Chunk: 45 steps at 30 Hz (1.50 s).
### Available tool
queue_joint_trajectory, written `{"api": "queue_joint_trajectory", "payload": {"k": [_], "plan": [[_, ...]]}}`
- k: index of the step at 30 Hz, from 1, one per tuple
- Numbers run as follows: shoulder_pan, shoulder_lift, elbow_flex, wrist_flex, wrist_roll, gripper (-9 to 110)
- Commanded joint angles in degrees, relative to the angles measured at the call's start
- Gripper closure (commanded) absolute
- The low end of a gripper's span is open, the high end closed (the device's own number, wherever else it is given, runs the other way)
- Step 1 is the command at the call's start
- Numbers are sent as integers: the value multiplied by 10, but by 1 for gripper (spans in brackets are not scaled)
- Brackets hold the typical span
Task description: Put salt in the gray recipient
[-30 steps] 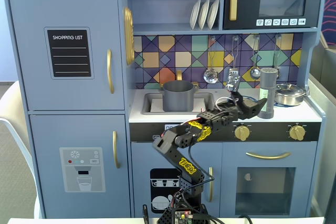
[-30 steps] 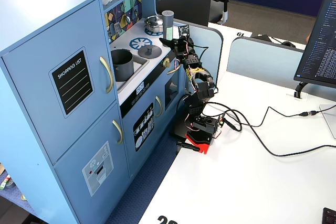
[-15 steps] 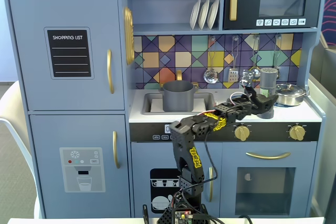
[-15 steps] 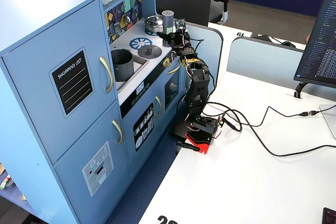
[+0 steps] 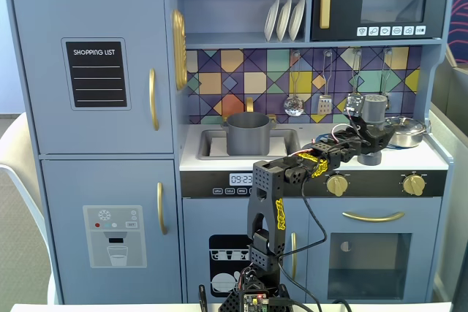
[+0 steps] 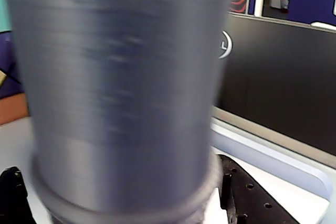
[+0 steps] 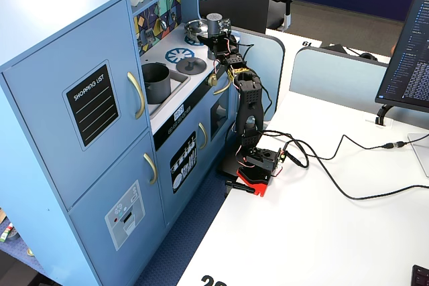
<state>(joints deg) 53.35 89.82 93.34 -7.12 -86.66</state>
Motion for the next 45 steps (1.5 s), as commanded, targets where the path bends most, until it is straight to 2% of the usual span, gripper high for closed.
{"api": "queue_joint_trajectory", "payload": {"k": [1, 4, 7, 8, 16, 19, 24, 30, 35, 41, 45], "plan": [[-11, 3, -59, -11, -11, 55], [-17, 1, -61, -9, -20, 63], [-26, 1, -63, -14, -25, 94], [-29, 1, -65, -18, -24, 101], [-40, 61, -89, -33, 27, 101], [-59, 113, -104, 25, 42, 101], [-124, 225, -94, 159, 124, 101], [-246, 321, -94, 305, 341, 101], [-341, 312, -140, 436, 610, 101], [-439, 259, -184, 469, 904, 101], [-490, 235, -210, 481, 1034, 101]]}}
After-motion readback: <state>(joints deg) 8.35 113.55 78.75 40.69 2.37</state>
